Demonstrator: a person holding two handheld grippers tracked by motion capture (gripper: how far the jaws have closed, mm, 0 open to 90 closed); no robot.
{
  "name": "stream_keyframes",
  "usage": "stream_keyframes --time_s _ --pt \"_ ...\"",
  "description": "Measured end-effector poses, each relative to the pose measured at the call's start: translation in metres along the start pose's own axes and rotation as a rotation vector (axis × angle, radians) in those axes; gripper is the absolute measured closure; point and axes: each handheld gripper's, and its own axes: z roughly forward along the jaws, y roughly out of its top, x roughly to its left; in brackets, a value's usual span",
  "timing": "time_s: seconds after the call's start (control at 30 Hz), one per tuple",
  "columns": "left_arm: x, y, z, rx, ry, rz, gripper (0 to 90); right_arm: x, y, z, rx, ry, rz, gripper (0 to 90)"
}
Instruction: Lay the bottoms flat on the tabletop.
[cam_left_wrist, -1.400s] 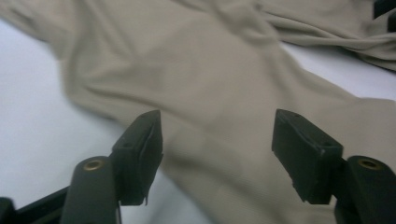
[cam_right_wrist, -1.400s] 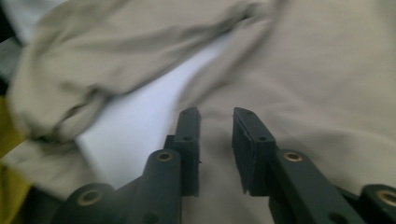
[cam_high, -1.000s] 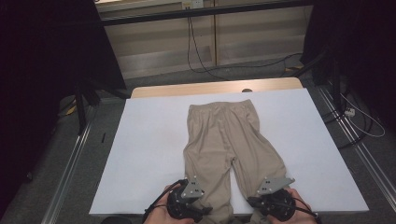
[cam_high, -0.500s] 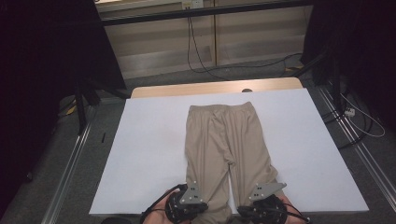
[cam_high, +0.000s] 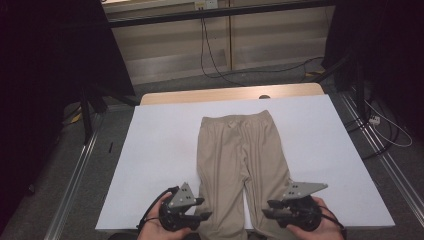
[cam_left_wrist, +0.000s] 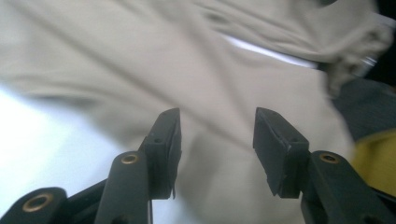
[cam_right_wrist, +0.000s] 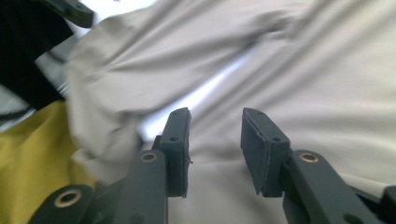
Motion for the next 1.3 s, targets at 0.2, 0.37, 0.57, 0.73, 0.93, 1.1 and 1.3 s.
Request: stream_keyframes --time_s 0.2,0.37,0.57,0.73,0.93,1.1,1.3 --pt "0.021 -0.004 0.011 0.038 0.065 -0.022 56.8 -0.037 -0.007 -0.018 -0.034 -0.157 0.093 74.5" --pt "0.030 -0.004 0.027 0.083 0.061 -0.043 53.9 -0.045 -0.009 -0.016 0.029 -0.232 0.068 71.3" --pt "0.026 0.000 0.029 0.133 0.040 -0.039 89.6 -0.052 -0.019 -0.019 0.050 -0.250 0.078 59.9" --pt "0.028 -0.010 0.013 0.169 0.077 -0.074 90.0 -0.051 -0.025 -0.033 0.010 -0.215 0.076 59.1" --pt "0.032 -0.011 0.007 0.163 0.086 -0.109 89.9 -0.052 -0.034 -0.027 0.107 -0.212 0.055 62.0" --pt "0.042 -0.012 0.002 0.139 0.084 -0.151 89.8 -0.049 -0.032 -0.024 0.118 -0.215 0.004 90.0" --pt "0.045 -0.013 0.003 0.109 0.048 -0.163 85.6 -0.049 -0.036 -0.036 0.158 -0.272 -0.013 90.0"
